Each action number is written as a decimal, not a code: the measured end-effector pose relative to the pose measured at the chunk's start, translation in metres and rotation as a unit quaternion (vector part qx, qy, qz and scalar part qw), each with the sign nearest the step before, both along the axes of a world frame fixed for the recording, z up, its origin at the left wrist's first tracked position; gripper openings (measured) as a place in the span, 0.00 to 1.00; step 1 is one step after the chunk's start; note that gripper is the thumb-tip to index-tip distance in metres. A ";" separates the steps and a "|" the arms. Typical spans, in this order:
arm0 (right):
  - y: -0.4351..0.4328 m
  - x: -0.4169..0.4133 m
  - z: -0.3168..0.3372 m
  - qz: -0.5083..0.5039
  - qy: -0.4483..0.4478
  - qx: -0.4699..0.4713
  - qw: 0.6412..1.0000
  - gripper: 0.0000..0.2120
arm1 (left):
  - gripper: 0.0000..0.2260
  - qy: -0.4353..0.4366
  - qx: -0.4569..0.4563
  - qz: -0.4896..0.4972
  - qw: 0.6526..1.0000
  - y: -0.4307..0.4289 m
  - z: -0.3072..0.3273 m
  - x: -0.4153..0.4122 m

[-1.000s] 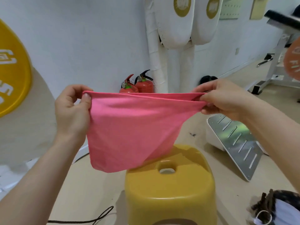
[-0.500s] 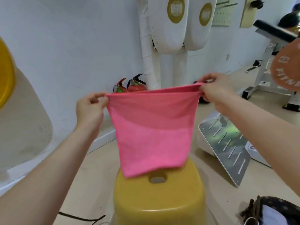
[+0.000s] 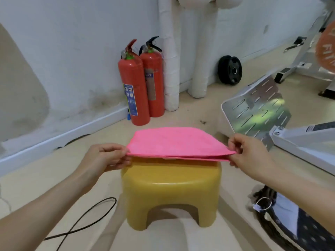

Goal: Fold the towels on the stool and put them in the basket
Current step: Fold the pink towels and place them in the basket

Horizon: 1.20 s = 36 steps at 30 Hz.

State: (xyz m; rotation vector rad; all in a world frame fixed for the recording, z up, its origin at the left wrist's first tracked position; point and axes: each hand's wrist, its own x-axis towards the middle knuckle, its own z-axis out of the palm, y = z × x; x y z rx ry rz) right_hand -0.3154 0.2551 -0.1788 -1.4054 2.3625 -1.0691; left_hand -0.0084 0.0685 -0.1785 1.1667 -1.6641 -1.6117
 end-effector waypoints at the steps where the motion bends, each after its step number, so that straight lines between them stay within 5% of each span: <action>1: 0.007 0.004 -0.014 0.013 -0.025 0.003 1.000 0.18 | 0.02 -0.010 0.006 0.009 1.000 0.007 -0.010 0.003; 4: 0.017 0.007 -0.039 0.018 -0.029 -0.007 0.999 0.18 | 0.06 -0.036 -0.024 0.059 0.997 0.016 -0.024 0.003; 14: 0.036 0.019 -0.071 0.109 0.172 -0.137 0.969 0.05 | 0.06 -0.025 -0.052 0.100 0.993 0.038 -0.026 0.016; 18: 0.049 0.022 -0.070 0.170 0.246 -0.145 0.943 0.08 | 0.05 -0.038 -0.048 0.084 0.995 0.043 -0.026 0.027; 24: 0.055 0.021 -0.064 0.254 0.303 -0.077 0.915 0.07 | 0.08 -0.136 -0.008 -0.058 0.989 0.044 -0.030 0.041; 34: 0.054 0.011 -0.062 0.320 0.327 -0.038 0.888 0.09 | 0.03 -0.170 0.044 -0.275 0.945 0.031 -0.025 0.056; 36: 0.053 0.011 -0.061 0.343 0.335 -0.049 0.876 0.08 | 0.08 -0.194 0.026 -0.305 0.932 0.027 -0.022 0.057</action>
